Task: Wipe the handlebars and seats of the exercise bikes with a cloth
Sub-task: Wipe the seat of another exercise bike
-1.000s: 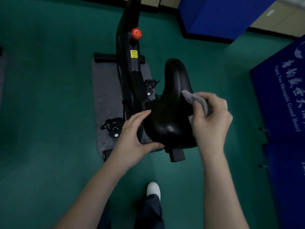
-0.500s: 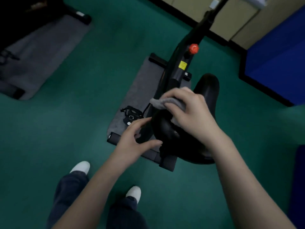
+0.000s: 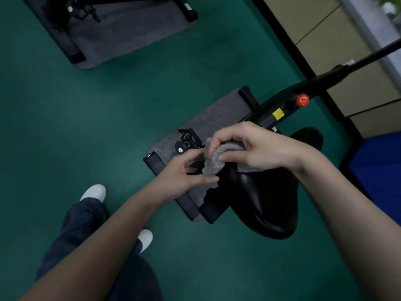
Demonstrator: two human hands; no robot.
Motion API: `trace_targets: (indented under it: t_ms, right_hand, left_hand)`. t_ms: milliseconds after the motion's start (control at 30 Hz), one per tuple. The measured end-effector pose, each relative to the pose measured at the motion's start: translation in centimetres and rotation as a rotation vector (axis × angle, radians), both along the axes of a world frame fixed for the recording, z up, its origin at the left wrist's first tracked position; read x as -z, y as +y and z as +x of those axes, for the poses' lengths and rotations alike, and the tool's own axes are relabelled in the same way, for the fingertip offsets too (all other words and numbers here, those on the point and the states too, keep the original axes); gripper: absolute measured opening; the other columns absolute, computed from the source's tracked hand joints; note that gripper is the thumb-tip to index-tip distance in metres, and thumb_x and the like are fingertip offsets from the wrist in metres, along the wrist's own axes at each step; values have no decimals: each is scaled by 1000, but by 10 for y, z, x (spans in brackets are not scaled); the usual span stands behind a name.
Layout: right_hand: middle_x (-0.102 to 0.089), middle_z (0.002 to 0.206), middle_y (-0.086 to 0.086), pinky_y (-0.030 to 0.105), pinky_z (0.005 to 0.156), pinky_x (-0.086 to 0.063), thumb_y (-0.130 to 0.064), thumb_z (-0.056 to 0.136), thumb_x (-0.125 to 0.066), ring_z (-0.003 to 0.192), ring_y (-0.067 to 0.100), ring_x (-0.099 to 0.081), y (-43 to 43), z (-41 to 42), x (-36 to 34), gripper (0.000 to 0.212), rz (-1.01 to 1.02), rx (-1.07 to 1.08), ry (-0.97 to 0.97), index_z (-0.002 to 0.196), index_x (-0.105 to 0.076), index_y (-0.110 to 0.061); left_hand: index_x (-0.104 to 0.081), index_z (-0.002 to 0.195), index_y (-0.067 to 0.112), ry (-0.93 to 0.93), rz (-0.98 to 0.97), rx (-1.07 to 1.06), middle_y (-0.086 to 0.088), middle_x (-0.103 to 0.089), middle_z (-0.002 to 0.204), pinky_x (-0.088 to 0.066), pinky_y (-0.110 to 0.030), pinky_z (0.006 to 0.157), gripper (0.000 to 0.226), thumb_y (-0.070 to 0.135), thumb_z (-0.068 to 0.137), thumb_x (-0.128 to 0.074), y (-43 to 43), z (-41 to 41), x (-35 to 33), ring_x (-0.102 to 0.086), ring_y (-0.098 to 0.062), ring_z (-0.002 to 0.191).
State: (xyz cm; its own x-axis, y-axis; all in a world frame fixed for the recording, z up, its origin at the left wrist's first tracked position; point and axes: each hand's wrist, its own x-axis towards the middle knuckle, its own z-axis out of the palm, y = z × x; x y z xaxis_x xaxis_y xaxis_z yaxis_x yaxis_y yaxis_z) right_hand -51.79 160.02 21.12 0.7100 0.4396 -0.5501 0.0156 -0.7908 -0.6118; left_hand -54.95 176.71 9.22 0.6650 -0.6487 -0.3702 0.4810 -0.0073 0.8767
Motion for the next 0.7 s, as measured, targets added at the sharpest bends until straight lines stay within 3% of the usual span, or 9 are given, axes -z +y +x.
trace_targets:
  t_ms: [133, 267, 400, 467, 567, 700]
  right_hand:
    - [-70, 92, -6, 34, 88, -48, -8, 86, -69, 92, 7, -63, 1, -17, -4, 10, 42, -95, -26, 92, -71, -16]
    - [-64, 89, -9, 25, 89, -40, -9, 84, -71, 91, 5, -57, -6, -39, -6, 9, 75, -81, -140, 90, -72, -16]
    - [-67, 90, -2, 38, 89, -45, -6, 83, -71, 93, 14, -62, -11, -60, -4, 8, 150, -9, -214, 88, -73, -12]
    - [-68, 91, 3, 43, 86, -46, -9, 84, -68, 92, 20, -63, -16, -71, -6, 6, 224, 74, -208, 87, -73, -9]
    - [-67, 91, 13, 46, 82, -50, -5, 85, -63, 89, 29, -65, -29, -87, -8, 8, 374, 352, -284, 87, -70, -4]
    - [-67, 93, 14, 32, 85, -47, 1, 84, -64, 91, 23, -64, -34, -114, 5, 11, 352, 642, -485, 88, -68, -8]
  left_hand:
    - [-59, 120, 24, -32, -25, 4, 2, -62, 123, -45, -25, 95, 49, -4, 80, -68, 1, 1, 2, -57, -12, 114]
    - [-60, 116, 39, -46, -35, -2, 7, -60, 129, -43, -39, 104, 52, 5, 78, -72, 1, 3, 6, -55, -15, 120]
    - [-61, 111, 49, -79, -31, 7, 18, -62, 124, -43, -36, 102, 50, 24, 70, -76, 1, 4, 6, -55, -7, 119]
    - [-62, 107, 52, -82, -34, 0, 22, -62, 121, -44, -32, 101, 49, 36, 62, -75, 1, 4, 4, -54, -4, 120]
    - [-60, 112, 44, -109, -5, 0, 18, -62, 123, -44, -34, 103, 50, 27, 68, -76, 1, 5, 2, -52, -5, 122]
    - [-57, 114, 46, -198, 69, 43, 18, -58, 124, -42, -37, 105, 52, 12, 79, -74, 1, 8, -4, -51, 2, 120]
